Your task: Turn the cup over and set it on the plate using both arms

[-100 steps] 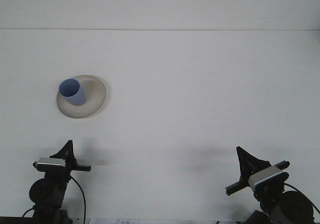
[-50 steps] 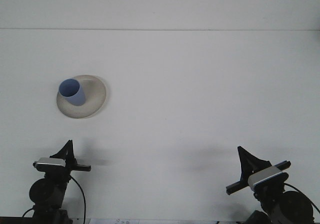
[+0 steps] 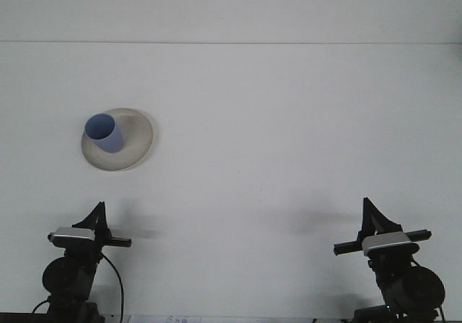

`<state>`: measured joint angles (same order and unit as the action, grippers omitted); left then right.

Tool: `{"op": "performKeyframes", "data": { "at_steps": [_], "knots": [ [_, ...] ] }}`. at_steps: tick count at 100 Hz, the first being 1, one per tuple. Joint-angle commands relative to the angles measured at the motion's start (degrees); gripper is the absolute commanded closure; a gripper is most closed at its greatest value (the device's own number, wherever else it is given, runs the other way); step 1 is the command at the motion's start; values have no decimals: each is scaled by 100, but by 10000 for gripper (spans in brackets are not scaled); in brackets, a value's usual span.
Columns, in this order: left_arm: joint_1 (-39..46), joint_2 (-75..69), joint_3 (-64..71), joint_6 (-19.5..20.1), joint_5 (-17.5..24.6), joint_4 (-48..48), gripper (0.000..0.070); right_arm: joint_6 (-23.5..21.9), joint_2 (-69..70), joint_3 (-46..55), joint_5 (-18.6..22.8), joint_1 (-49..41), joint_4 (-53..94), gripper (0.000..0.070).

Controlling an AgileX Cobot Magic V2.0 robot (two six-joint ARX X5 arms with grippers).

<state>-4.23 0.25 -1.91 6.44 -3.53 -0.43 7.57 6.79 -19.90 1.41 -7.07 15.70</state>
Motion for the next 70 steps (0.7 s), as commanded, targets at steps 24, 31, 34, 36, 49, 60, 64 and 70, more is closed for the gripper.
{"op": "performKeyframes", "data": {
  "at_steps": [24,31,34,36,49,60,64,70],
  "knots": [
    [9,-9,111,-55,2,55,685,-378,-673,1659,498,682,-1102,694],
    [9,-9,111,-52,2,52,685,-505,-671,1917,398,684,-1346,694],
    [9,-9,111,-52,2,55,685,-562,-671,1917,350,686,-1198,693],
    [9,-9,111,-52,2,55,685,-590,-671,1917,297,691,-1147,693],
    [9,-9,107,-55,2,52,685,-787,-671,1917,111,708,-1071,693],
    [9,-7,107,-55,2,52,685,-824,-671,1917,116,710,-1029,693],
    [9,-9,107,-52,2,52,685,-824,-671,1917,116,710,-992,694],
    [9,-7,107,-52,2,52,685,-824,-671,1917,120,708,-931,694]
  ]
}}
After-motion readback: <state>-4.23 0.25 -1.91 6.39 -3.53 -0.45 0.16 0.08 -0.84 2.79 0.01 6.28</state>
